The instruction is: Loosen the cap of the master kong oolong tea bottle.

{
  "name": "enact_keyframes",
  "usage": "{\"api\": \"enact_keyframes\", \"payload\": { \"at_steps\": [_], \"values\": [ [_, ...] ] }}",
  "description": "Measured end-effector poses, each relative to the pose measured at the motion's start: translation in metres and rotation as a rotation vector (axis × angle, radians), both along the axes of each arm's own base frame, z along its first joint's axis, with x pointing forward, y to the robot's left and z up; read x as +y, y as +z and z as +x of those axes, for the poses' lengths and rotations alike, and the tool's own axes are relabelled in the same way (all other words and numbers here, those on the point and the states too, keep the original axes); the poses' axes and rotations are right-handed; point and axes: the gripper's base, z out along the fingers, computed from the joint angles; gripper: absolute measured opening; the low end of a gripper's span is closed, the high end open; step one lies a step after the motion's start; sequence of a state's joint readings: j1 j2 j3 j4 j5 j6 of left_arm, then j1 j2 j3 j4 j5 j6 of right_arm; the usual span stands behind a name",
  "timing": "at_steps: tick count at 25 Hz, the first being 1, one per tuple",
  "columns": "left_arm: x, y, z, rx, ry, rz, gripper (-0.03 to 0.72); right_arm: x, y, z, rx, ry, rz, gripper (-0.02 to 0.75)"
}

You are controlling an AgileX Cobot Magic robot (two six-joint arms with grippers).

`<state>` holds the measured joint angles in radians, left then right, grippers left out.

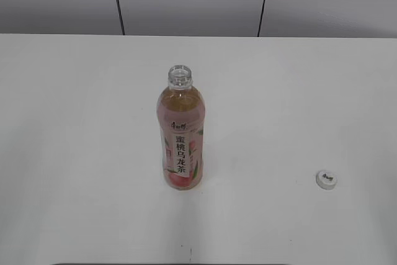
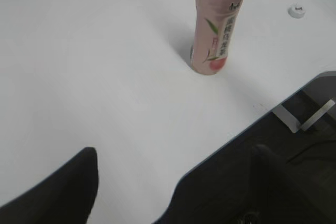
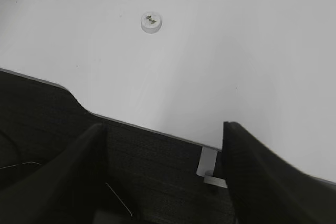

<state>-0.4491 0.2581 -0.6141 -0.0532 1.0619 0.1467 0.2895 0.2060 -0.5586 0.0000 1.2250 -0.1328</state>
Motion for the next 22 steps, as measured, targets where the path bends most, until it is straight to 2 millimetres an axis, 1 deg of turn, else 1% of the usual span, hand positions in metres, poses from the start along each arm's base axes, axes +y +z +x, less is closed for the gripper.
{"api": "enact_keyframes", "payload": {
  "at_steps": [2, 6, 11, 22],
  "values": [
    [0.004, -0.006, -0.009, -0.012, -0.001, -0.004, 0.526, 0.001, -0.001, 0.000, 0.004, 0.002, 0.004, 0.512],
    [0.009, -0.007, -0.019, -0.072, 0.000, -0.033, 0.522, 0.001, -0.002, 0.000, 0.006, 0.003, 0.005, 0.512],
    [0.008, -0.011, -0.016, -0.093, 0.001, -0.046, 0.522, 0.001, -0.001, 0.002, -0.011, 0.004, 0.011, 0.512],
    [0.007, -0.011, -0.016, -0.096, 0.000, -0.050, 0.508, 0.001, -0.001, 0.002, -0.018, 0.003, 0.013, 0.512]
  ]
}}
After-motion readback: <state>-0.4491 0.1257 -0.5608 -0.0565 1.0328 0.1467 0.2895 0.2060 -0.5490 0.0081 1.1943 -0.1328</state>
